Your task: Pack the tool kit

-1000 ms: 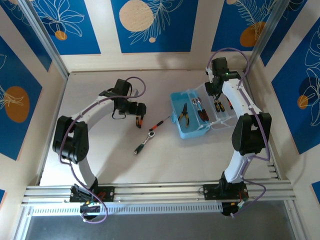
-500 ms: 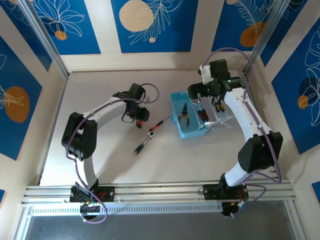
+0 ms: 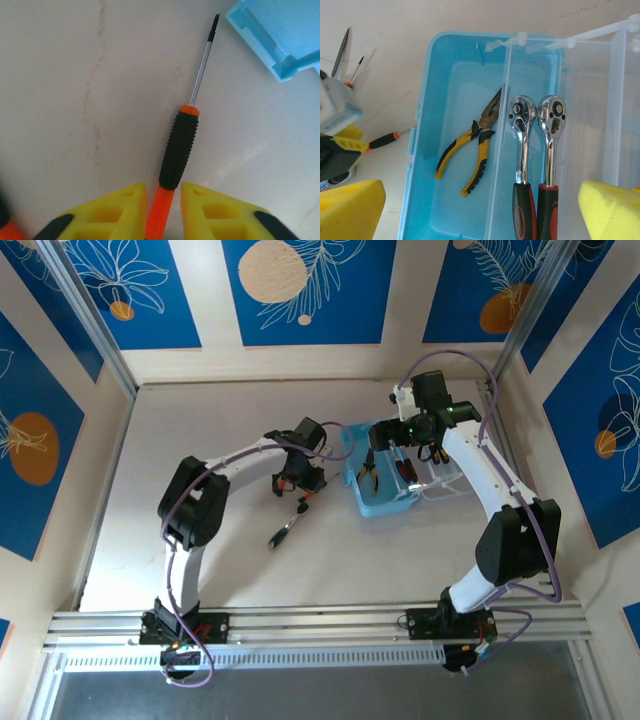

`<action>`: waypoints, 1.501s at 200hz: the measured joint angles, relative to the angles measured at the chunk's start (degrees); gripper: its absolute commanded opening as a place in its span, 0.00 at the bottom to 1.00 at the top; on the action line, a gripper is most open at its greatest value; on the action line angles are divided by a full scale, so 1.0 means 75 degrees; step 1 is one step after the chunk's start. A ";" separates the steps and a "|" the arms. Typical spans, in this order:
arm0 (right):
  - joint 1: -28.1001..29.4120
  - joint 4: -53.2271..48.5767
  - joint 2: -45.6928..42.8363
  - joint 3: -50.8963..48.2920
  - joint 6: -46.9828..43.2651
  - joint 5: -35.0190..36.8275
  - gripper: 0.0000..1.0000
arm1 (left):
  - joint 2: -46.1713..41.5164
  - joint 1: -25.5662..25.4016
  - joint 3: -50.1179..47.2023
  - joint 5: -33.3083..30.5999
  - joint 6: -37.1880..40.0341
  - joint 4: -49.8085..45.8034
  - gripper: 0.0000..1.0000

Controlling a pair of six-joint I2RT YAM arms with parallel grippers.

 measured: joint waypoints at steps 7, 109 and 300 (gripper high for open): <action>0.0000 0.0000 -0.0003 -0.0015 0.0000 -0.0012 0.99 | 0.0073 -0.0038 0.0032 -0.0044 0.0055 0.0000 0.30; -0.0017 0.0020 -0.0119 -0.0079 0.0000 -0.0207 0.99 | 0.0831 -0.0280 0.0752 -0.0726 0.0525 -0.0070 0.30; -0.0210 0.0291 -0.1145 -0.0699 0.0469 -0.2020 0.99 | -0.1693 0.1003 -0.0487 0.2509 -0.1699 0.1513 0.00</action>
